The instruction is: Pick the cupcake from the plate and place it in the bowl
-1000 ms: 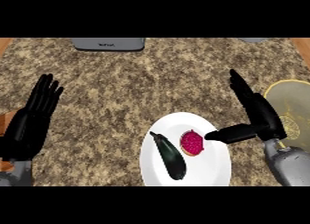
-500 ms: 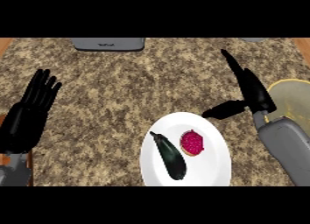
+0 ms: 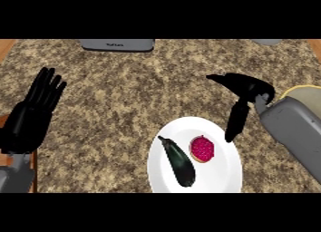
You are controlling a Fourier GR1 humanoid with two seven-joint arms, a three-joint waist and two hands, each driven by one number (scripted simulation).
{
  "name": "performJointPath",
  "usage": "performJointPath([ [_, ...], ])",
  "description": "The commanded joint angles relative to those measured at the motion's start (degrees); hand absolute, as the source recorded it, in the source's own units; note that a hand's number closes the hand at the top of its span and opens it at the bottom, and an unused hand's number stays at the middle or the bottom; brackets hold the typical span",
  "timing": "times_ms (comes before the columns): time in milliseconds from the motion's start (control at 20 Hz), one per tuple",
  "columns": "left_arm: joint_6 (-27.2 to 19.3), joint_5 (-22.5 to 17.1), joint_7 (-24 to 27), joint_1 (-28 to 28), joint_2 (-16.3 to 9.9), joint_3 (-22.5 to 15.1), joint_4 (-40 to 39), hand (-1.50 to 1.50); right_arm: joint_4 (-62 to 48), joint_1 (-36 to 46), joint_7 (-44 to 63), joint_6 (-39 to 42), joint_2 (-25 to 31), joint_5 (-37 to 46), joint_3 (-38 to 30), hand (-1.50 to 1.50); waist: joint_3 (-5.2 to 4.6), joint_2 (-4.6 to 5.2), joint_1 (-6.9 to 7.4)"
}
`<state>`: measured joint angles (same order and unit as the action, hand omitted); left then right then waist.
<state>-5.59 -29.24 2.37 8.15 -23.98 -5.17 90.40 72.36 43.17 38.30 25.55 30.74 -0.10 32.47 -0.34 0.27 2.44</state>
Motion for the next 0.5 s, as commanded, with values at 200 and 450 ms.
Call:
performJointPath([
  [200,-1.5,1.88,-0.6,1.19,1.79,0.26,-1.52,0.0,-3.99,10.87,20.03,15.19,-10.01,-12.02,-1.1,-1.5,0.28,-0.35,-2.06],
  [450,-0.08,0.14,-1.61,-2.05,1.27,2.81,1.85,0.0,0.59,7.47,24.2,12.52,-9.93,-12.53,-0.61,-1.5,0.31,-0.53,-2.54],
])
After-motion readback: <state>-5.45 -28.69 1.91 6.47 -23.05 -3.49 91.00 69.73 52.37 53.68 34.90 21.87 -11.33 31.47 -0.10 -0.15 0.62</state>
